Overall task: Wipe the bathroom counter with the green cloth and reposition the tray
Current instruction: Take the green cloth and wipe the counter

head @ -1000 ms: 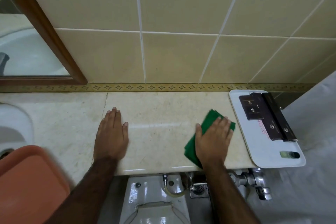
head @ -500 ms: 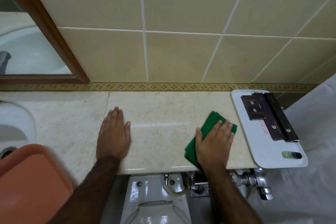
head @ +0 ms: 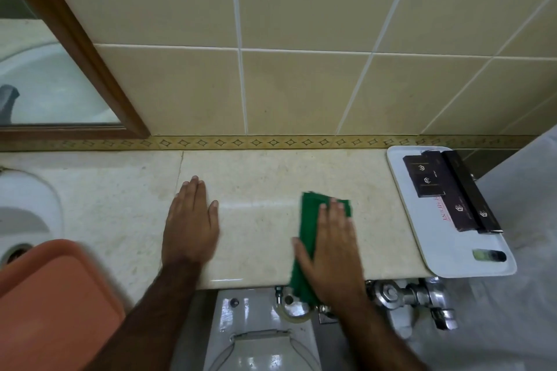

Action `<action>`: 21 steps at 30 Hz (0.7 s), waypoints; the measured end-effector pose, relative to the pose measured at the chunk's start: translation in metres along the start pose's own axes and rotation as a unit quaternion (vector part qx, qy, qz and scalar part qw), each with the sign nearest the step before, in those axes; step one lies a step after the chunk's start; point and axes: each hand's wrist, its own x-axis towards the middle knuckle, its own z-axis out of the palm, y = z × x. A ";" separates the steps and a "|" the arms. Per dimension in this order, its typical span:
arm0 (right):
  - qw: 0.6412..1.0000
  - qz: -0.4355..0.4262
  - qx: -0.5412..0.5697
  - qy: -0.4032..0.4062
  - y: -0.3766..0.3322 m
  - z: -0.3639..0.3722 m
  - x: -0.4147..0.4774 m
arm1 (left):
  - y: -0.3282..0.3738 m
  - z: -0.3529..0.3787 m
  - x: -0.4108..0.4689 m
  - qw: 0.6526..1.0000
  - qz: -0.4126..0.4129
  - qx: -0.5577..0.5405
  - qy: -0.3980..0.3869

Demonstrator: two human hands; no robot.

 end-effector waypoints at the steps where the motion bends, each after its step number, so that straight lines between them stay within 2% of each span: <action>1: 1.000 0.020 -0.007 0.002 0.018 -0.007 0.009 | 0.001 0.000 0.000 1.000 0.001 -0.002 0.000; 4: 0.998 0.042 -0.041 -0.002 0.048 -0.027 0.059 | 0.001 0.001 0.002 1.000 -0.004 -0.008 0.003; 8: 0.998 0.025 -0.060 -0.006 0.015 -0.027 0.118 | 0.000 0.003 0.001 1.000 -0.003 -0.013 0.013; 10: 0.998 -0.027 -0.055 -0.018 -0.024 -0.019 0.125 | -0.001 0.004 0.001 1.000 0.005 -0.021 0.018; 12: 0.992 -0.116 -0.043 -0.029 -0.065 -0.004 0.115 | -0.004 0.005 0.003 0.999 0.003 -0.048 0.020; 15: 0.962 -0.267 -0.022 -0.054 -0.109 0.014 0.082 | -0.007 0.003 0.003 0.991 -0.007 -0.130 0.028; 17: 0.945 -0.319 -0.026 -0.065 -0.118 0.014 0.065 | -0.010 0.000 0.002 0.982 -0.016 -0.182 0.042; 19: 0.952 -0.299 -0.001 -0.073 -0.114 0.000 0.054 | -0.011 -0.005 0.001 0.979 -0.017 -0.199 0.047; 21: 0.975 -0.210 0.040 -0.061 -0.103 -0.015 0.041 | -0.009 -0.008 0.000 0.981 -0.008 -0.189 0.036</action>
